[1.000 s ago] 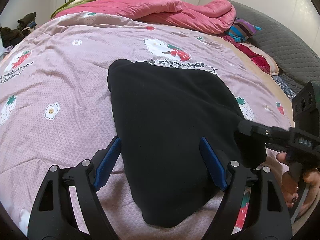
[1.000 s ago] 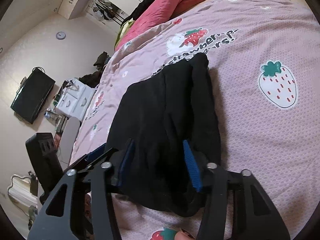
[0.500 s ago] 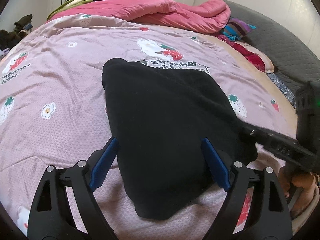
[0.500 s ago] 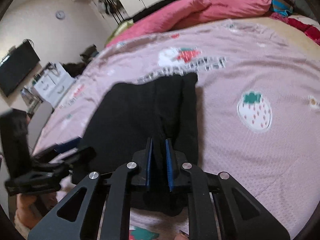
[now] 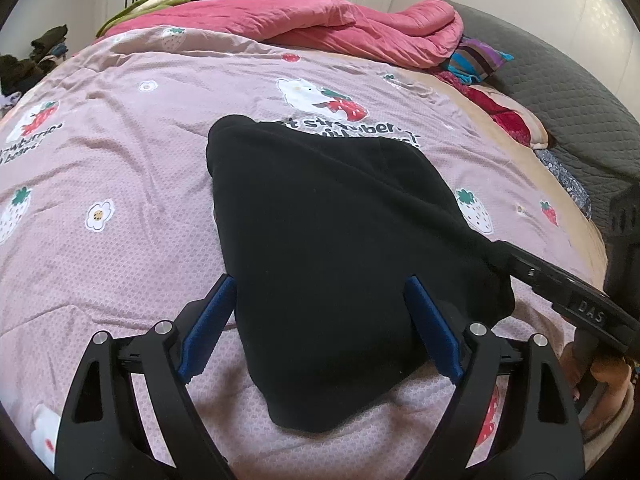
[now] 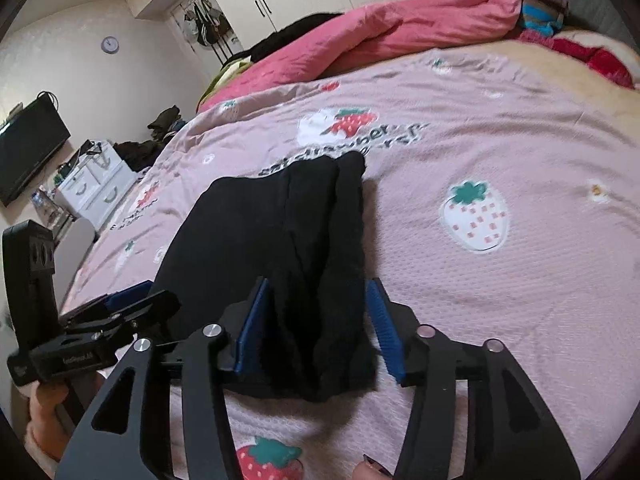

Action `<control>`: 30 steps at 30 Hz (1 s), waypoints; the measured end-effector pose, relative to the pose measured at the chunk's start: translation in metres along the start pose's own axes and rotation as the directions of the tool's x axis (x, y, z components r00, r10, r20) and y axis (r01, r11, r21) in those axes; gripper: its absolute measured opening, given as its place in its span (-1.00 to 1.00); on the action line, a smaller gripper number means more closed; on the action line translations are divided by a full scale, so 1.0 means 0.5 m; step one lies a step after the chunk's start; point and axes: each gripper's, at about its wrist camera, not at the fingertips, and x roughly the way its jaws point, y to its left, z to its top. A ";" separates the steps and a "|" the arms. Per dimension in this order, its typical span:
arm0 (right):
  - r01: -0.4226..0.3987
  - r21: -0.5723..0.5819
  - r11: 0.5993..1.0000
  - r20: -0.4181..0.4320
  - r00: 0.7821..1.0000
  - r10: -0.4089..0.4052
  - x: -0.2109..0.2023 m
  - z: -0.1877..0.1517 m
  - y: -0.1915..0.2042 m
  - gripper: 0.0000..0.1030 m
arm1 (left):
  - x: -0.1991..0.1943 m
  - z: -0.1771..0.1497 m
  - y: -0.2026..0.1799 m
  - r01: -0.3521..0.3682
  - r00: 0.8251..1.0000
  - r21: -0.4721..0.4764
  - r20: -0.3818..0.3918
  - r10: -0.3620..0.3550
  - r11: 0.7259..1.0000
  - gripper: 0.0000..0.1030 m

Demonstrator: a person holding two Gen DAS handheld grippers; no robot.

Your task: Fold small clothes

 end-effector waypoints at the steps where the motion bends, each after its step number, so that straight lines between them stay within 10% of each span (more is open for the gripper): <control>1: 0.006 0.001 1.000 0.007 1.000 -0.006 -0.006 -0.002 -0.002 0.03 | -0.001 0.000 -0.001 -0.001 1.000 0.001 0.001 0.001 1.000 0.54; 13: 0.089 -0.035 0.995 0.151 0.985 -0.083 -0.083 -0.032 0.005 0.75 | -0.035 -0.010 -0.016 0.006 1.000 0.011 0.026 -0.007 1.000 0.59; 30: 0.162 -0.041 0.986 0.230 0.962 -0.148 -0.145 -0.085 0.035 0.91 | -0.110 -0.023 -0.008 -0.030 0.996 0.010 0.082 0.029 0.999 0.82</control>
